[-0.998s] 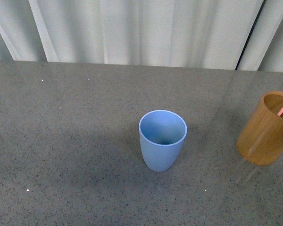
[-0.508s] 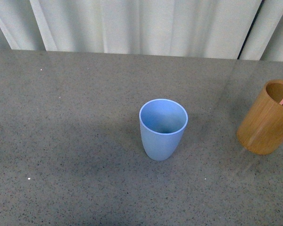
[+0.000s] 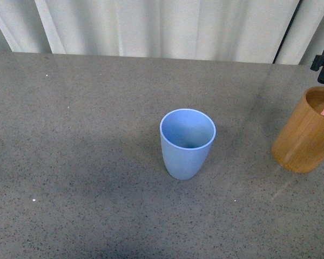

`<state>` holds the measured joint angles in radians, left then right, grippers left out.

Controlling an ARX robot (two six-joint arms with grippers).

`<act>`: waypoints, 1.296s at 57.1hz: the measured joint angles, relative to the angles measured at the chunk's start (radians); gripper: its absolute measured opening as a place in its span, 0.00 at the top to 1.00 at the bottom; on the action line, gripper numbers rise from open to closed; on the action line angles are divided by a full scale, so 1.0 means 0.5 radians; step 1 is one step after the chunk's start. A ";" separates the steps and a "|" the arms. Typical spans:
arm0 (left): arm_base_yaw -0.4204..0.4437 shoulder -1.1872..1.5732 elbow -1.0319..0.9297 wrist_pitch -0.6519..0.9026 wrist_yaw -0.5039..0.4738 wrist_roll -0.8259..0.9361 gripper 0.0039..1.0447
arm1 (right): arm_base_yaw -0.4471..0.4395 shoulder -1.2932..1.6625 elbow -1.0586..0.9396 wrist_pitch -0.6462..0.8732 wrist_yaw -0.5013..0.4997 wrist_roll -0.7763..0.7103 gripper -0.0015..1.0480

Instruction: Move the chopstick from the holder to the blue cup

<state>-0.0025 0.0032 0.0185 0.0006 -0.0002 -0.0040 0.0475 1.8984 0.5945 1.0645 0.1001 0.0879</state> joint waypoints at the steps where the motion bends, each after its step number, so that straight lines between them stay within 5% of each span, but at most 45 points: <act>1: 0.000 0.000 0.000 0.000 0.000 0.000 0.06 | 0.005 0.004 0.002 0.000 0.000 0.000 0.47; 21: 0.000 0.000 0.000 0.000 0.000 0.000 0.06 | 0.031 -0.007 -0.002 0.035 -0.009 0.002 0.98; 48: 0.000 0.000 0.000 0.000 0.000 0.000 0.06 | 0.153 -0.474 -0.151 0.065 -0.045 -0.156 0.98; 62: 0.000 0.000 0.000 0.000 0.000 0.000 0.06 | 0.422 -0.912 -0.172 0.114 -0.003 -0.558 0.98; 74: 0.000 0.000 0.000 0.000 0.000 0.000 0.06 | 0.699 -1.180 -0.105 -0.086 0.049 -0.509 0.98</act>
<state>-0.0025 0.0032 0.0185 0.0006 -0.0002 -0.0040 0.3969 1.3083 0.5423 1.0214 0.1246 -0.1665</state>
